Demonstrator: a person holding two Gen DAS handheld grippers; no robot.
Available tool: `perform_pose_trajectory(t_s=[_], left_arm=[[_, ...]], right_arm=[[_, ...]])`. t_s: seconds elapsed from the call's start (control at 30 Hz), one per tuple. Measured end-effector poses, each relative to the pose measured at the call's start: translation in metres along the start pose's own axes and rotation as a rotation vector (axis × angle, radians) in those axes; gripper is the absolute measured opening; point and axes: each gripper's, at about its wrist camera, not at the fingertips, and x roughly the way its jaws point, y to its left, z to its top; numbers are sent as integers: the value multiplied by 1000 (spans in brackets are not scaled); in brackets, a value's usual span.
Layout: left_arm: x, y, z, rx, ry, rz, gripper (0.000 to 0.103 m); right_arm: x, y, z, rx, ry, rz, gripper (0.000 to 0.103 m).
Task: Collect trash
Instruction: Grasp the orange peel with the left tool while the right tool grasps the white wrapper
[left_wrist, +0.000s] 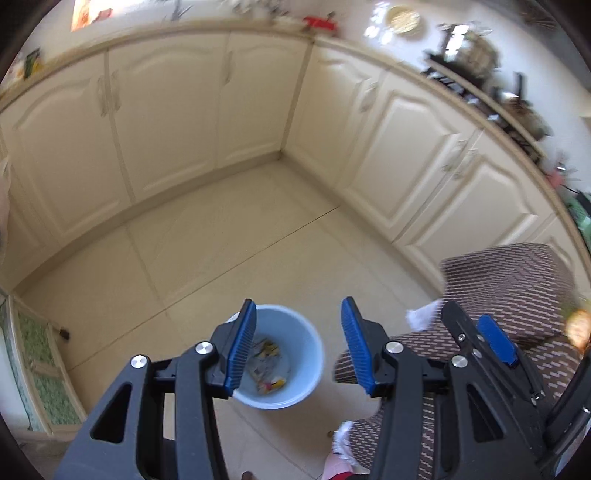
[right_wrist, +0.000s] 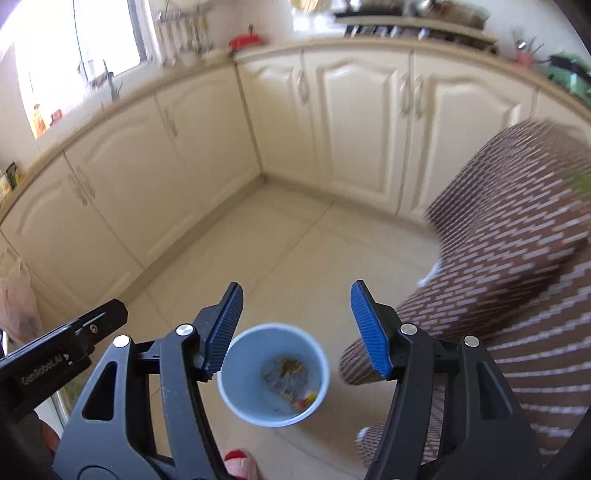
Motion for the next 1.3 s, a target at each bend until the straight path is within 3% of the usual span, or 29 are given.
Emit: perform_pose_trajectory(t_s=[0.2,0.43,0.53,0.7,0.87,0.97,1.03,1.1,1.17,1.3], left_arm=[[-65,-80,-16,143,-88,-140,52],[-108,-174,-51,325,-108,-273,57],[-110,-208,-64,394,-96,-284,59],[-99,-238,-72,430,-63,-302,59],[-83,-260,-73,451,-37,-277,59],[-75,-269,-72,458,-24,-273,59],[-69,-273,-72,466,-21,-270,59],[-64,-276,-71,469,-12,-269,59],[-57,-279,-70,467,-4,-271,59],[-49,-283,-67,459,-1,-278,59]], right_arm=[[-99,-54,9,50,-152,-108,64],[-182,-143,-3,175,-215,-271,66],[-199,-189,-11,253,-173,-346,67],[-179,-251,-19,321,17,-400,67],[-157,-272,-18,329,88,-440,67],[-151,-283,-21,348,114,-412,66],[-153,-287,-19,348,109,-435,52],[-157,-293,-19,361,96,-427,25],[-165,-298,-22,395,64,-390,24],[-190,-287,-24,382,-50,-410,22]])
